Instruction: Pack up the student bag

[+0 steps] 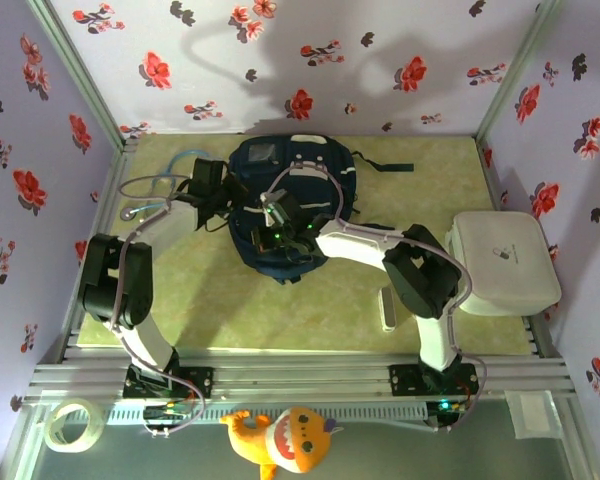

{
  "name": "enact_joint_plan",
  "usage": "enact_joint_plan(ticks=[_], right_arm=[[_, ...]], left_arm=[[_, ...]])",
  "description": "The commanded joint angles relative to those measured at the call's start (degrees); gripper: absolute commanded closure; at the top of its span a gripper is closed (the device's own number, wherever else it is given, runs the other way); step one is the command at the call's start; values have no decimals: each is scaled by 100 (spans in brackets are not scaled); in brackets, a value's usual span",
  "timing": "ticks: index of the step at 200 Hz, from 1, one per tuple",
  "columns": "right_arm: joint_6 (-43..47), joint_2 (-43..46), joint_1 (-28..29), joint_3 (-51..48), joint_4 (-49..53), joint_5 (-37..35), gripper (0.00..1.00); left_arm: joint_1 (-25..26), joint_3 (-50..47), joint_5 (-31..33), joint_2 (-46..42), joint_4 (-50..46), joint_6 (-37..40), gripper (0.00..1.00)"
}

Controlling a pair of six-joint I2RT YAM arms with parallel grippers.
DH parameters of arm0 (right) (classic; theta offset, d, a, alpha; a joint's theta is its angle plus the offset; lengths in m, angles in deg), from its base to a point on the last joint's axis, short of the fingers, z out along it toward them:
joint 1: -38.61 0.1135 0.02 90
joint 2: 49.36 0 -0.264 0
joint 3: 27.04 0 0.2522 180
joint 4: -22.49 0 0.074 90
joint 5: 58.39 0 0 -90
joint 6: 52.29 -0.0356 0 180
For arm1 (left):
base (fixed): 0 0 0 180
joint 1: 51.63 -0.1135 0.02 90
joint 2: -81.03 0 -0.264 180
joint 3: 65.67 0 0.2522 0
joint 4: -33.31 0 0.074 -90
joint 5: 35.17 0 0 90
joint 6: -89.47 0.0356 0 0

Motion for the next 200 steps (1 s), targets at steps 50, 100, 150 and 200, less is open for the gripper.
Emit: enact_joint_plan(ticks=[50,100,150,200], right_arm=[[-680,1347,-2,-897,-367,-512,51],[-1188,3147,-558,-2073,295,-1299,25],[-1724,3433,-1729,-2101,1174,-875,23],[-2168,2602,-1955,-1565,1133,-170,28]], left_arm=[[10,-50,-268,-612,-276,478,62],[58,72,-146,-1077,-1324,2185,37],[738,501,439,-1244,-2497,3815,27],[1209,266,505,-1216,-2799,3782,35]])
